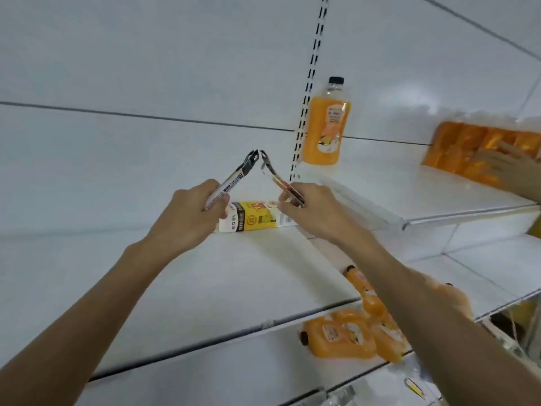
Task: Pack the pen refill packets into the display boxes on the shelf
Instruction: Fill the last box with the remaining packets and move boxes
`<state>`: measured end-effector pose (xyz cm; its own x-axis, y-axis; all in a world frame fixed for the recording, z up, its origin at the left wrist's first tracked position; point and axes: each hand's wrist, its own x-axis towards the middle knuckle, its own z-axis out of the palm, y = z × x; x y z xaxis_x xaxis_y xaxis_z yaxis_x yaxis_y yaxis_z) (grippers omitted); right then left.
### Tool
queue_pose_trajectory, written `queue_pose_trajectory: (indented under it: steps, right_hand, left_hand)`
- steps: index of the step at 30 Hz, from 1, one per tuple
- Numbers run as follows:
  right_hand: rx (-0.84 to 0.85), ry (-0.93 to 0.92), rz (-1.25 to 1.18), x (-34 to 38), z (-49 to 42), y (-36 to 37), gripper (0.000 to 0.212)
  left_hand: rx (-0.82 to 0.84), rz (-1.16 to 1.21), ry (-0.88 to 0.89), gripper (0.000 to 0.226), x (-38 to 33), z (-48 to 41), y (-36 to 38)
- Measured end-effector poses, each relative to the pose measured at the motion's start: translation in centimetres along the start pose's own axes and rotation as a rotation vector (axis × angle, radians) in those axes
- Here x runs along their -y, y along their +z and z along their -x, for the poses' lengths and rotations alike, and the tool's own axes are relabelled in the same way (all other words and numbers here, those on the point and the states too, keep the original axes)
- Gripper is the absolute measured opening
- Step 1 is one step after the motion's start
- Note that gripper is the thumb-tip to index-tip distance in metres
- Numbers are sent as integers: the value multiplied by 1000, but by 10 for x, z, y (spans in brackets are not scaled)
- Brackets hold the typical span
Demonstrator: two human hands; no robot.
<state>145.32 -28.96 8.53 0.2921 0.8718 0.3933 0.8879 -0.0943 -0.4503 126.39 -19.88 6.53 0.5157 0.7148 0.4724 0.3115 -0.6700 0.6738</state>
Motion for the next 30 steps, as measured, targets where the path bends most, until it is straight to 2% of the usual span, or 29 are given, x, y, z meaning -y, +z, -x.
queue_pose_trajectory:
  steps: [3, 6, 10, 14, 16, 19, 21, 24, 27, 30]
  right_hand:
    - [79, -49, 22, -4, -31, 31, 17]
    - [155, -64, 83, -12, -52, 58, 21]
    - [198, -67, 142, -32, -75, 86, 23]
    - [255, -89, 261, -40, -90, 103, 53]
    - [238, -99, 346, -40, -92, 106, 50]
    - [237, -142, 474, -34, -97, 101, 33]
    - [271, -147, 493, -31, -101, 95, 33]
    - [355, -101, 369, -30, -100, 90, 49]
    - [361, -163, 158, -18, -90, 80, 63]
    - [346, -216, -181, 9, -77, 60, 47]
  left_hand:
    - [-7, 9, -83, 18, 17, 0, -8]
    - [55, 55, -169, 18, 32, 1, -16]
    - [55, 19, -210, 17, 46, 1, -19]
    - [52, -4, -256, 15, 59, 6, -18]
    - [26, -13, -278, 16, 65, 4, -16]
    - [3, -14, -308, 17, 66, -1, -11]
    - [27, -36, -299, 11, 62, -4, -7]
    - [-5, -47, -270, 7, 59, -1, -5]
    - [-202, -89, -187, 14, 59, 0, -6]
    - [-356, 10, -139, 13, 53, -5, -10]
